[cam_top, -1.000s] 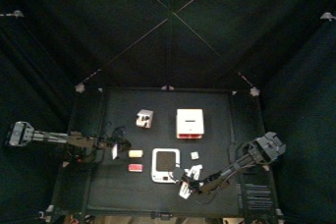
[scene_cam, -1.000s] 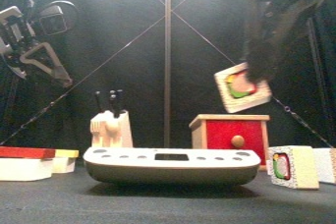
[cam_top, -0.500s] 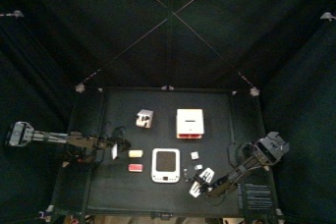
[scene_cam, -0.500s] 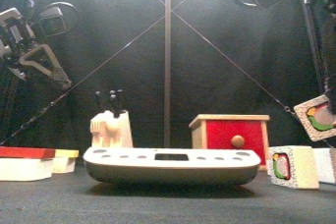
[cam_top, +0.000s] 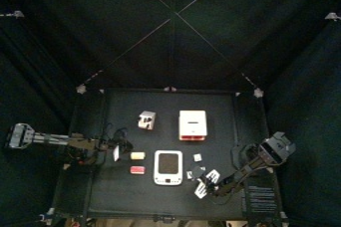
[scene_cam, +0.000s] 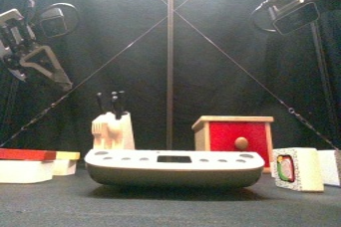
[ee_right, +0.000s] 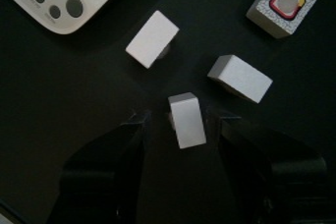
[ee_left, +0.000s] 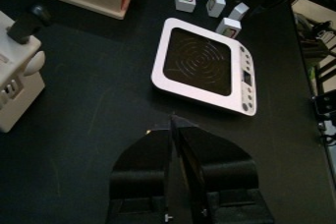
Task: Put sushi piece right of stove
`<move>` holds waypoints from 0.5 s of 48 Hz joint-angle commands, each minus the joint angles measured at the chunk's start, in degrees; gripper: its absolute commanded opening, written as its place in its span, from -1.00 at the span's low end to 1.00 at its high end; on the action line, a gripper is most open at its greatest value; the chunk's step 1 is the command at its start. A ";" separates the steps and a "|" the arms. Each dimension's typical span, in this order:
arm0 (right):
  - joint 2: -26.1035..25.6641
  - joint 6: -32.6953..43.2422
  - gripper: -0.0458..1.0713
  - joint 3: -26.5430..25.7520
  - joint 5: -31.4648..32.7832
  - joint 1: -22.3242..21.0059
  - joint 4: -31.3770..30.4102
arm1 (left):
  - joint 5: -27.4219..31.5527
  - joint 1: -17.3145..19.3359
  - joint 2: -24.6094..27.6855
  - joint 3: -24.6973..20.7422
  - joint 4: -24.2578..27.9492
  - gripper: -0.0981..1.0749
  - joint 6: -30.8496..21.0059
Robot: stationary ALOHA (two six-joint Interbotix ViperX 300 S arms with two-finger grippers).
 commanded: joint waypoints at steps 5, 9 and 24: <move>-2.20 0.00 0.59 -1.05 0.44 -0.18 0.09 | -0.26 0.09 0.09 -0.79 0.00 0.01 0.00; -2.20 -0.09 0.59 -1.32 0.35 -0.09 0.00 | -0.26 0.09 0.09 -0.79 0.00 0.01 0.00; -2.11 -0.53 0.59 -1.49 0.53 -0.09 0.62 | -0.18 0.09 0.09 -0.70 0.00 0.01 0.00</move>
